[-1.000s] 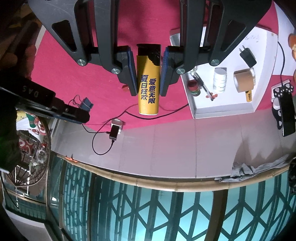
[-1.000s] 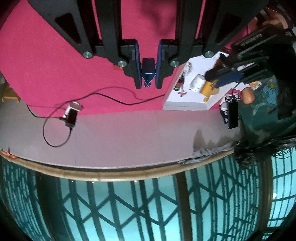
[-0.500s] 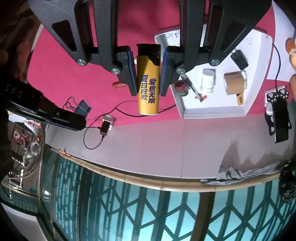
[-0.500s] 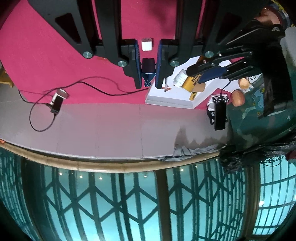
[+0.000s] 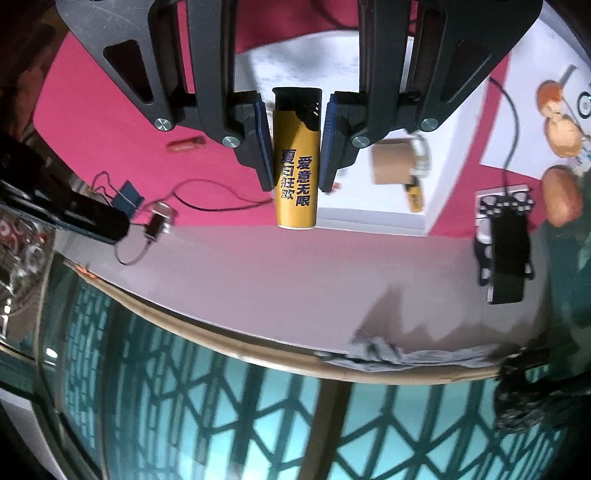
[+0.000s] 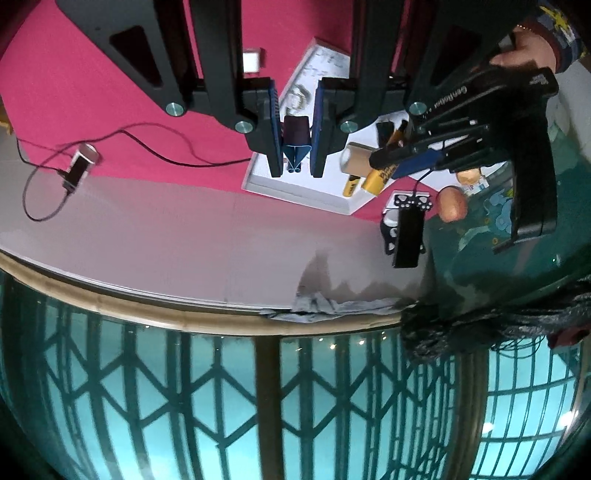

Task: Organize rigid objects
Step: 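Carry the yellow battery and blue binder clip over the white tray with both grippers, then open both grippers to drop the battery and binder clip into the tray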

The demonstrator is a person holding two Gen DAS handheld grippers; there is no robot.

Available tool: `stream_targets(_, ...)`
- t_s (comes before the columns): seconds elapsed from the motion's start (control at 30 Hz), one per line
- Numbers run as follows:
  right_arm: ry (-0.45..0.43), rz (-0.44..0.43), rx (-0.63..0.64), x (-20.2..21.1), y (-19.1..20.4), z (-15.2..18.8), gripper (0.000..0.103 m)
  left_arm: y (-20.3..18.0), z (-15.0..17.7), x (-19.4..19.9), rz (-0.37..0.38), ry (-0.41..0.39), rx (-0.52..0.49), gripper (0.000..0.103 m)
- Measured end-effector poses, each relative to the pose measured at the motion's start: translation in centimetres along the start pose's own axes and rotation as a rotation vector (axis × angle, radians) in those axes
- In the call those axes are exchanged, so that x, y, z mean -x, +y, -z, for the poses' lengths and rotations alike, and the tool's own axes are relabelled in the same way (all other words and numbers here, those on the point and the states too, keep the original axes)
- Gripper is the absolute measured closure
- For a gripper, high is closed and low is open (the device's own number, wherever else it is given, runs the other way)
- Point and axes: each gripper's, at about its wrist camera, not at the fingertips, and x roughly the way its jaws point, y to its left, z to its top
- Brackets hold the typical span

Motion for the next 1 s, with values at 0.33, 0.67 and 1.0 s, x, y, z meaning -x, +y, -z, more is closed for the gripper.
stream_targets(0.33,0.096,-0.057,0.028,-7.7,3.1,-2.2,0.09,8.2,-3.7,-3.4,-0.08,0.046,0.082,0.08)
stream_targets(0.67,0.266,-0.054,-0.018,-15.0,3.5,0.9,0.09,9.8,-1.2,-10.1,-0.091,0.235,0.127,0.08)
stream_targets(1.0,0.313,-0.056,-0.103,-16.5,2.2,2.9,0.033,10.6,-0.4,-9.7,-0.175,0.231,0.161,0.021)
